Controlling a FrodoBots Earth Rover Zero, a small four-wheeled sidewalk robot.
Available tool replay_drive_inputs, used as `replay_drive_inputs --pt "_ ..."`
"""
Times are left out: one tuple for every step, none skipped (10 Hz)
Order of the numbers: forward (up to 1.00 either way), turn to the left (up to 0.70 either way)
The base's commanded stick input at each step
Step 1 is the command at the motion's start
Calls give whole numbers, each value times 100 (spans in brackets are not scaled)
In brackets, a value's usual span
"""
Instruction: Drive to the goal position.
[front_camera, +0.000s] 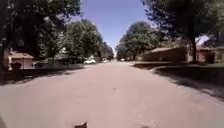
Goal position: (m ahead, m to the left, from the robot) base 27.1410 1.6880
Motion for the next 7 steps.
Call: replay_drive_inputs --pt "70 -4" --pt "70 0" --pt "70 0" --pt "70 0" --pt "70 0" --pt "70 0" --pt "70 0"
